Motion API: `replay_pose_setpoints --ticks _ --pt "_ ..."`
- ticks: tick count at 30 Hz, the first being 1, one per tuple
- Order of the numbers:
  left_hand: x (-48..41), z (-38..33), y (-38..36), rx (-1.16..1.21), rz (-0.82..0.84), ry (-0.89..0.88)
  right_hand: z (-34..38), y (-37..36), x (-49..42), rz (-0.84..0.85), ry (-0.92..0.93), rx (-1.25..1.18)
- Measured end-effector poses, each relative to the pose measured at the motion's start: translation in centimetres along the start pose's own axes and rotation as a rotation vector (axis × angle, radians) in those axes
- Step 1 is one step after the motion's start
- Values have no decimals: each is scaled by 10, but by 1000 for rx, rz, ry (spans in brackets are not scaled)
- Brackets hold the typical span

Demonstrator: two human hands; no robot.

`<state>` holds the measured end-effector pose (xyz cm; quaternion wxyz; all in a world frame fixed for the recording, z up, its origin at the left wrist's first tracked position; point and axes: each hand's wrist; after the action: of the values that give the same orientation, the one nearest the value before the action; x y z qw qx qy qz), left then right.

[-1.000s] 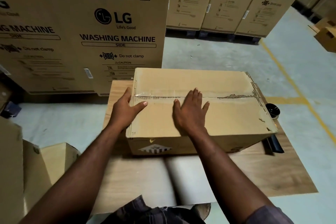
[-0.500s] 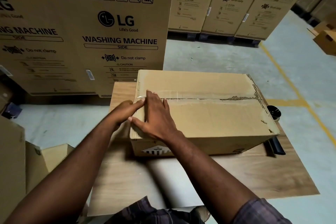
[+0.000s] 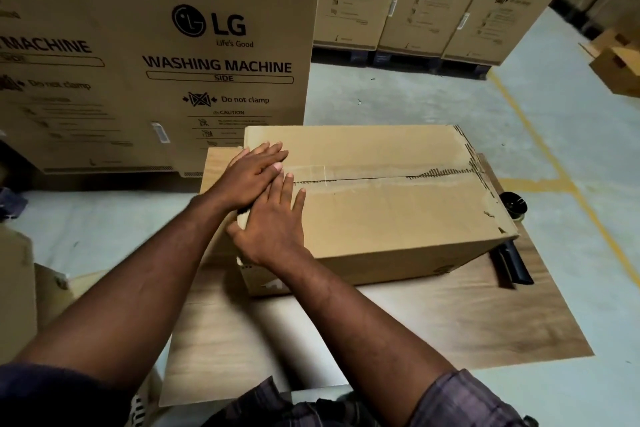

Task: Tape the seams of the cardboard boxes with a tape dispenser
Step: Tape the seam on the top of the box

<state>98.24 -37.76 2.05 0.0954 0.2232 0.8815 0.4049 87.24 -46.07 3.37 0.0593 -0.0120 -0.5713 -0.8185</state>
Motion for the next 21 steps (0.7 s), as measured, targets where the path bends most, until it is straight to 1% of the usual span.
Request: replay_pose_setpoints --ticks 5,10,15,18,21 --pt "27 12 -2 37 -194 83 0 5 0 115 109 37" --pt "55 8 -11 -40 -321 135 -20 20 7 228 228 82" --pt "75 -25 -40 -141 -354 164 -66 41 25 317 323 126" --pt "83 -53 -67 -187 -358 167 -111 63 41 365 383 116" --pt "92 -95 -104 -248 -326 134 -170 86 65 397 390 86"
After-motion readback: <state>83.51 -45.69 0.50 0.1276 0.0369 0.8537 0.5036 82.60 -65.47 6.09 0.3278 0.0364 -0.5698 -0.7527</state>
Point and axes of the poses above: each hand's wrist, its own x-axis away from the middle knuckle, its own y-axis out of the back of the hand, z = x × y, and after that the axes turned 4 degrees about y, right-handed
